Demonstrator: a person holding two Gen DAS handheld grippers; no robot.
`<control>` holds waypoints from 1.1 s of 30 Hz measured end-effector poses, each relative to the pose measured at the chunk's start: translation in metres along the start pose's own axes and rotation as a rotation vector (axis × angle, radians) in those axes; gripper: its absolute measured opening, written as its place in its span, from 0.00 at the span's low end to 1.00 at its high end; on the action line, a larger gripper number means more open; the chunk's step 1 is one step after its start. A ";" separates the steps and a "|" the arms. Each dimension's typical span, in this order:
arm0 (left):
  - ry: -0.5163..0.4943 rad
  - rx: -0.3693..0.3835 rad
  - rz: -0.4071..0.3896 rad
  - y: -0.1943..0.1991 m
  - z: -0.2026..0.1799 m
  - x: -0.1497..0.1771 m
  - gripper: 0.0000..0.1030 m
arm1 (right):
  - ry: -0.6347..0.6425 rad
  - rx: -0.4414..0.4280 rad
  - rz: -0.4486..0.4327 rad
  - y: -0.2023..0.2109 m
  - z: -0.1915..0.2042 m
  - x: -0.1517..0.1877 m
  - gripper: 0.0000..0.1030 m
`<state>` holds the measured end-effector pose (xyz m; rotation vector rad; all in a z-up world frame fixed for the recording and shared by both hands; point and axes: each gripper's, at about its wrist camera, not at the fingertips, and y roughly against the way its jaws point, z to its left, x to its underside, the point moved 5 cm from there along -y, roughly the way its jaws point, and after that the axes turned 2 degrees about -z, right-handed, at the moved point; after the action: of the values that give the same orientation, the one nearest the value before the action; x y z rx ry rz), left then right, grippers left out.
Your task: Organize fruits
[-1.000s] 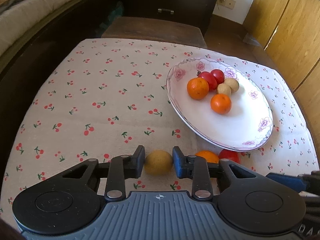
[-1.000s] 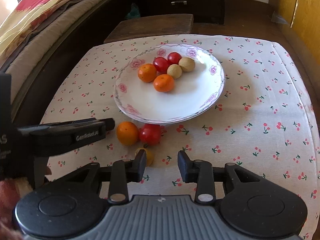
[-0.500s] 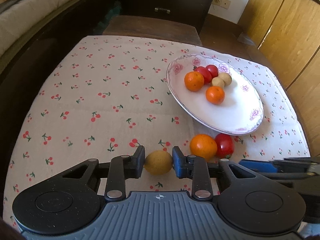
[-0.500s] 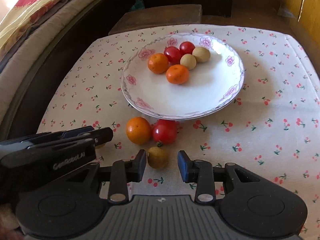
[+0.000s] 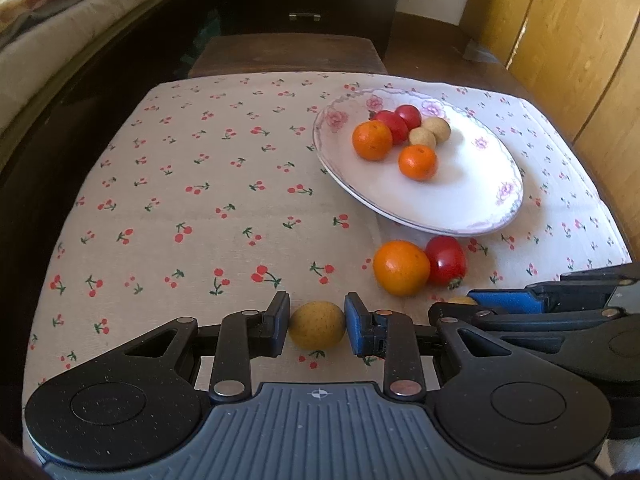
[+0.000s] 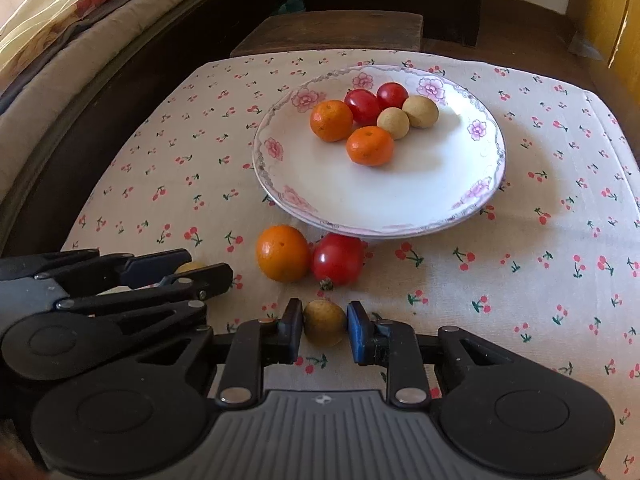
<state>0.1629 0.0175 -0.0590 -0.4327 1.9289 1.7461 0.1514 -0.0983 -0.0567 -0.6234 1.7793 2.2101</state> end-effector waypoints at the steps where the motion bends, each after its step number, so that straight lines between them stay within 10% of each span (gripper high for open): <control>1: -0.006 -0.002 -0.002 0.001 -0.001 0.001 0.37 | 0.000 0.000 0.000 0.000 0.000 0.000 0.26; 33: -0.124 -0.041 -0.090 0.036 -0.039 0.007 0.37 | 0.016 0.056 -0.083 0.047 -0.010 0.008 0.26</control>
<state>0.1317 -0.0157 -0.0314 -0.4094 1.7635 1.7165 0.1251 -0.1195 -0.0211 -0.6918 1.7820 2.0996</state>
